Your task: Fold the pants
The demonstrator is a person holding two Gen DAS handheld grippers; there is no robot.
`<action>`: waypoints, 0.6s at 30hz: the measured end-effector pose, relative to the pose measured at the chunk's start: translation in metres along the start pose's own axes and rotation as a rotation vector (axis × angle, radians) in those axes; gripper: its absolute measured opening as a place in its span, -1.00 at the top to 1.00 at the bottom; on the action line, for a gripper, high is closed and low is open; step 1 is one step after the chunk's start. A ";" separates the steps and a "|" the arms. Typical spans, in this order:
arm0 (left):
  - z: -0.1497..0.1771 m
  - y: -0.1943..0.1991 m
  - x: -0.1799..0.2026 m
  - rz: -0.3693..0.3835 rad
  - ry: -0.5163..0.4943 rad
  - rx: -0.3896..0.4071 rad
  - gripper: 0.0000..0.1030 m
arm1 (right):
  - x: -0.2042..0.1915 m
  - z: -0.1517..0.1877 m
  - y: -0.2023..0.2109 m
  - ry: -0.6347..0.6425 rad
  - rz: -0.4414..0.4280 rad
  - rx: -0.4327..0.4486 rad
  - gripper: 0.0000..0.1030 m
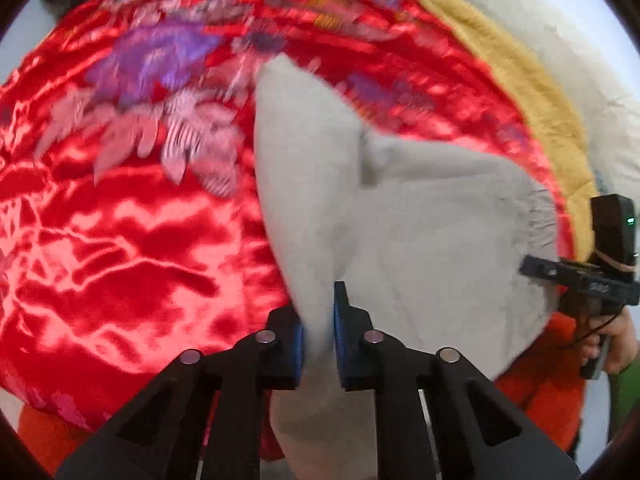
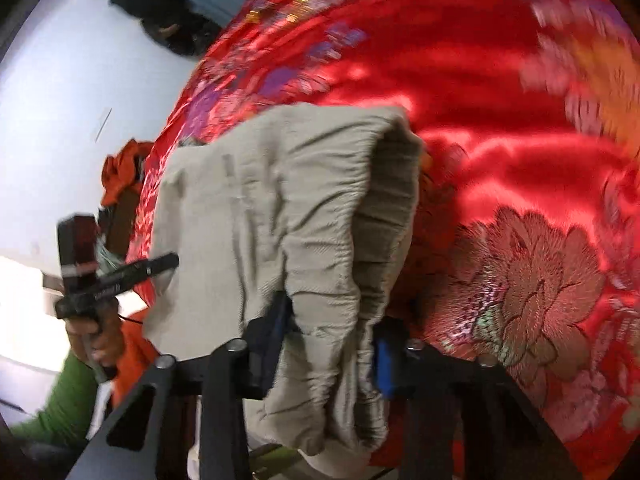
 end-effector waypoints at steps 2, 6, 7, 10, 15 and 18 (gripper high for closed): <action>-0.015 0.027 0.011 -0.002 -0.037 0.043 0.82 | -0.018 -0.002 0.014 0.036 -0.006 0.031 0.40; -0.056 0.074 0.004 -0.067 -0.073 0.143 0.82 | -0.077 -0.019 0.045 0.146 -0.055 0.105 0.41; -0.066 0.083 -0.002 -0.075 -0.072 0.166 0.82 | -0.086 -0.026 0.050 0.161 -0.063 0.119 0.42; -0.107 0.108 -0.024 -0.108 -0.053 0.255 0.81 | -0.124 -0.064 0.068 0.215 -0.082 0.183 0.42; -0.158 0.117 -0.063 -0.403 -0.071 0.377 -0.59 | -0.142 -0.140 0.075 0.209 -0.053 0.284 0.31; -0.140 0.125 -0.075 -0.583 -0.098 0.453 -0.83 | -0.103 -0.164 0.076 0.147 0.141 0.349 -0.70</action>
Point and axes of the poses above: each gripper's, at about its wrist camera, not at the fingertips, and y roughly against the way its jaws point, x to its right, z to its underside, the point moved 9 cm from there along -y, roughly the way its jaws point, and after that the axes turned 12 degrees about -y, right-handed, at the moved point
